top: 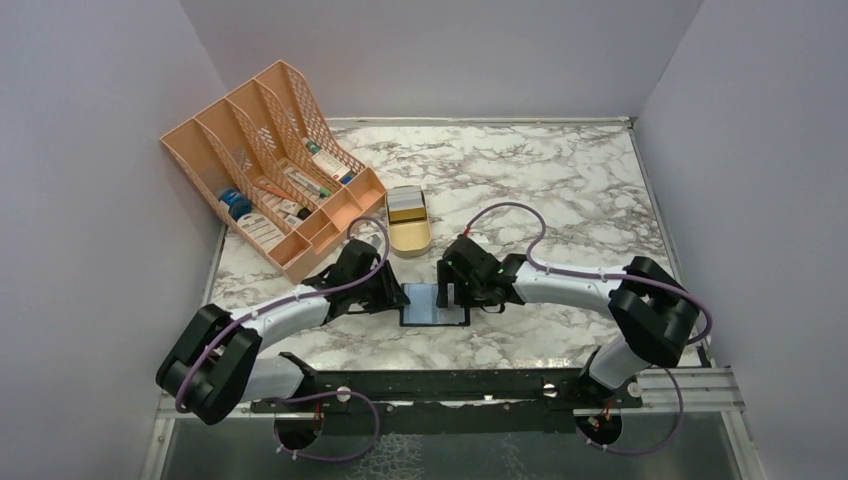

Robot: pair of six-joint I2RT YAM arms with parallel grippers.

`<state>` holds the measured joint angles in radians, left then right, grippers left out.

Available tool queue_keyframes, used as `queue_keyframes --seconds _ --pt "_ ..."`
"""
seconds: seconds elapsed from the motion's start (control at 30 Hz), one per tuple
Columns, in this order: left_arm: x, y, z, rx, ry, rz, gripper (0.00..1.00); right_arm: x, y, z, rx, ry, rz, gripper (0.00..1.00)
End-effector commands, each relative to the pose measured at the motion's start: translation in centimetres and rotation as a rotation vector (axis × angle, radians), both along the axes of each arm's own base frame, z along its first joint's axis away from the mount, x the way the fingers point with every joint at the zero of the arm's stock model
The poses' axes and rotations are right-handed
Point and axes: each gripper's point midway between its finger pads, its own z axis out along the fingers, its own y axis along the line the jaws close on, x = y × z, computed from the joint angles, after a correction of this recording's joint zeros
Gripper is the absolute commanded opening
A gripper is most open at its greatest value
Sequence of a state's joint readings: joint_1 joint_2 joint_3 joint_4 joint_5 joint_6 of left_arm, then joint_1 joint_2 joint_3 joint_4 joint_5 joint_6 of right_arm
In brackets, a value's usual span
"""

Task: Put the credit cards into the card holder
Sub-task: Pick up the credit card from the storage box.

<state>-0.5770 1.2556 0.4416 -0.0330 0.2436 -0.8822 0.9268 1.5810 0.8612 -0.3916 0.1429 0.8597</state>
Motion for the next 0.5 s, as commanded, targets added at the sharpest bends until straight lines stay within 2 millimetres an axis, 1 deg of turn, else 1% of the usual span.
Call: queue_keyframes --seconds 0.0,0.07,0.13,0.27,0.37,0.47 --pt "0.1 -0.5 1.1 -0.054 -0.025 -0.004 0.37 -0.1 -3.2 -2.1 -0.161 -0.008 -0.024 0.79" --pt "0.2 -0.7 1.4 -0.065 -0.029 -0.002 0.37 0.1 -3.3 -2.0 -0.169 -0.019 -0.02 0.73" --pt "0.5 -0.7 1.9 -0.067 -0.042 0.003 0.37 0.3 -3.4 -2.0 -0.174 -0.029 -0.017 0.69" --pt "1.6 -0.6 3.3 -0.04 -0.094 0.005 0.38 0.5 -3.4 -2.1 -0.191 -0.039 -0.004 0.68" --pt "3.4 0.2 4.5 0.012 -0.143 0.002 0.41 0.6 -3.2 -1.8 -0.189 -0.045 0.014 0.68" --pt "5.8 0.9 6.2 0.08 -0.22 -0.032 0.45 0.6 -2.7 -0.4 -0.142 -0.067 0.038 0.72"
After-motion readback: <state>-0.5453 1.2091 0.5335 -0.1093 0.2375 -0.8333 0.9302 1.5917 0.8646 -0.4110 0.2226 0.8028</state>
